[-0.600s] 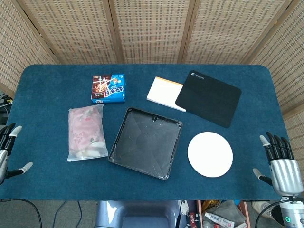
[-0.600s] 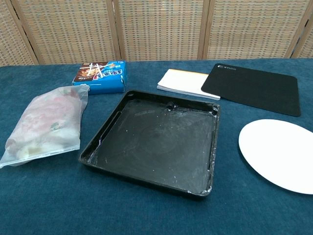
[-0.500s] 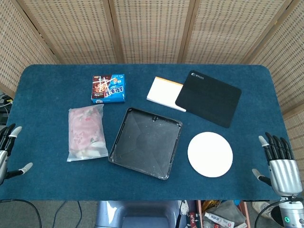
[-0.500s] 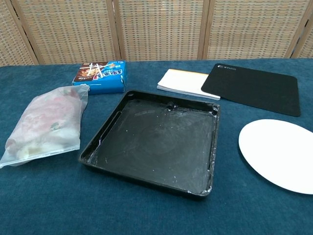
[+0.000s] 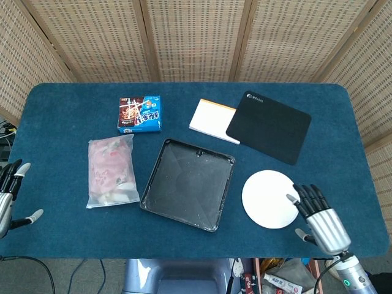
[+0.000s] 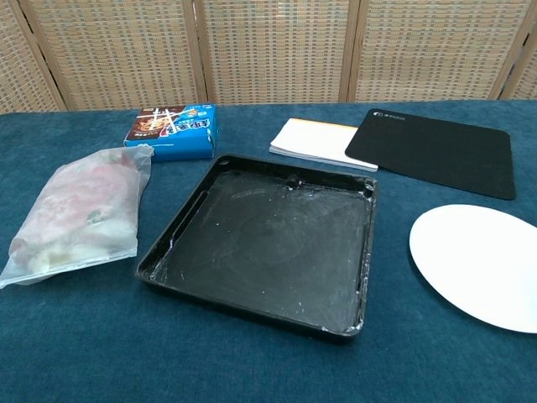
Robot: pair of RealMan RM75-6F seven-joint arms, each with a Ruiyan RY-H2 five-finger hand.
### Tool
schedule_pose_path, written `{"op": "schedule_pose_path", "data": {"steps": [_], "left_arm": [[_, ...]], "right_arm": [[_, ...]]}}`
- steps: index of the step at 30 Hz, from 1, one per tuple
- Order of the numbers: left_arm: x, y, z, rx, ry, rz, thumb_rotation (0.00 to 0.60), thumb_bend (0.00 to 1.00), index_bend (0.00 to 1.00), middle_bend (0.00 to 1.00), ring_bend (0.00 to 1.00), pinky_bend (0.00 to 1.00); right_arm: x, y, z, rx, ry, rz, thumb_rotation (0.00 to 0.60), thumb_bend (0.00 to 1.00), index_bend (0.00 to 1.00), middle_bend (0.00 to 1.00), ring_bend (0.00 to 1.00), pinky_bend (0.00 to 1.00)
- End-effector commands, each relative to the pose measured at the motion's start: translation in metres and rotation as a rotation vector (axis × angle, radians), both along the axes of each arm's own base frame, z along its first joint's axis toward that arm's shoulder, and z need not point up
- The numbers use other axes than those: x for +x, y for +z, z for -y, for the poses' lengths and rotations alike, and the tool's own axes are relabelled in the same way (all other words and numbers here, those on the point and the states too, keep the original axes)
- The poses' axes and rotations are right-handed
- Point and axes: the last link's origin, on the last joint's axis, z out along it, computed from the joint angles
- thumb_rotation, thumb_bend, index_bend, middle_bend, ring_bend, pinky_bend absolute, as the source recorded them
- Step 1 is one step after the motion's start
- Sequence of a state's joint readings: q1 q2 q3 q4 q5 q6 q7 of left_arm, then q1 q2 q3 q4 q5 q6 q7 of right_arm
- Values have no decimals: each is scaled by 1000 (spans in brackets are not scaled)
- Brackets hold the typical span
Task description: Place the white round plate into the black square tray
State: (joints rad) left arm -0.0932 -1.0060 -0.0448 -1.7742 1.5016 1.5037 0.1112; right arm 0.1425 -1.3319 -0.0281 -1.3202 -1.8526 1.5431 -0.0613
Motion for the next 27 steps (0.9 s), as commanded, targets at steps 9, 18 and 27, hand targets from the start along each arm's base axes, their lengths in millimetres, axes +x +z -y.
{"op": "schedule_pose_path", "data": {"steps": [9, 18, 27], "left_arm": [[-2, -3, -3, -2, 14, -8, 600, 0, 0, 0, 0, 0], [-2, -5, -4, -7, 22, -13, 600, 0, 0, 0, 0, 0], [-3, -6, -6, -8, 28, -12, 600, 0, 0, 0, 0, 0]], "right_arm": [[3, -73, 9, 128, 115, -102, 600, 0, 285, 0, 0, 60], [-6, -88, 20, 133, 89, -152, 600, 58, 293, 0, 0, 64], [-12, -95, 26, 139, 61, -163, 600, 146, 325, 0, 0, 75]]}}
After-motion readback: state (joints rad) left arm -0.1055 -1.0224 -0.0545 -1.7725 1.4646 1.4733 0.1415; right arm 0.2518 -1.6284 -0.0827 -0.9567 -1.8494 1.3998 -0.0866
